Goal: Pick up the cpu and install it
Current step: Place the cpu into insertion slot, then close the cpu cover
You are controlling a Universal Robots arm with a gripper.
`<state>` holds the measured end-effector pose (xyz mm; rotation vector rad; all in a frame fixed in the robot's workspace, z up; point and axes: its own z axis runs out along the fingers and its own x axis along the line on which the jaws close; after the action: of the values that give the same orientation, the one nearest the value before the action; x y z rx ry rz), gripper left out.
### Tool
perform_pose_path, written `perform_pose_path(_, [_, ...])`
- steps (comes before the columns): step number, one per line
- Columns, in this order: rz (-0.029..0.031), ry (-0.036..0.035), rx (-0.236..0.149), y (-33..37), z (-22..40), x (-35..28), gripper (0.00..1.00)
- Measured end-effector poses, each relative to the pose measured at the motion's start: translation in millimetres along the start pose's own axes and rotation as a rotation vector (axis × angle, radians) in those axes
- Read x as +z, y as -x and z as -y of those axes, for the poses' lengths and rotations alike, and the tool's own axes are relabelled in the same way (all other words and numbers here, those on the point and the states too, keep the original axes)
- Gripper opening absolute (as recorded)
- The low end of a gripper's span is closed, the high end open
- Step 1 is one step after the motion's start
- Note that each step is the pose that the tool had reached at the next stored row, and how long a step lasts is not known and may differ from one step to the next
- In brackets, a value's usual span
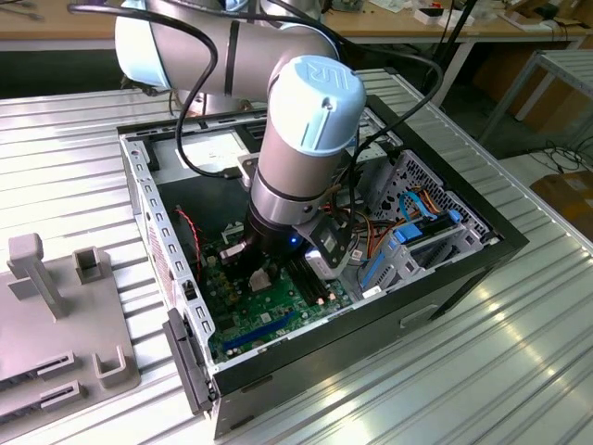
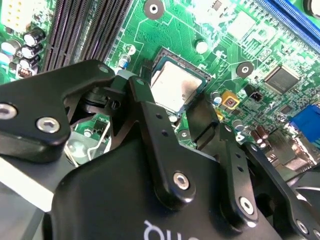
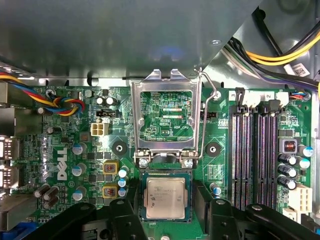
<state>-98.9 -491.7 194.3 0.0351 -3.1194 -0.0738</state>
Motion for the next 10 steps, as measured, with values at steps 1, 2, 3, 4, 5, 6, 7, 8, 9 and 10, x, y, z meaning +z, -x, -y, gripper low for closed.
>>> perform_pose_path(1, [-0.0001,-0.0002,0.000,0.0,0.1,-0.1,0.54])
perform_pose_path(2, [0.0000,0.0000,0.000,0.0,0.0,-0.9,0.54])
perform_pose_path(3, [0.0006,0.0006,0.000,0.1,-0.1,-2.2,0.54])
perform_pose_path(4, [0.0006,0.0005,0.000,0.2,-0.3,-5.3,0.54])
perform_pose_path(5, [0.0000,-0.0001,0.000,0.0,-0.4,-7.9,0.54])
perform_pose_path(6, [-0.0001,-0.0008,0.000,-0.5,-1.4,-26.9,0.54])
perform_pose_path(7, [-0.0001,-0.0009,0.000,-0.6,-1.5,-28.9,0.11])
perform_pose_path(8, [-0.0001,-0.0008,0.000,-0.6,-1.5,-29.9,0.11])
perform_pose_path(9, [-0.0001,-0.0008,0.000,-0.6,-1.6,-30.8,0.11])
perform_pose_path(10, [-0.0002,-0.0008,0.000,-0.6,-1.6,-31.1,0.11])
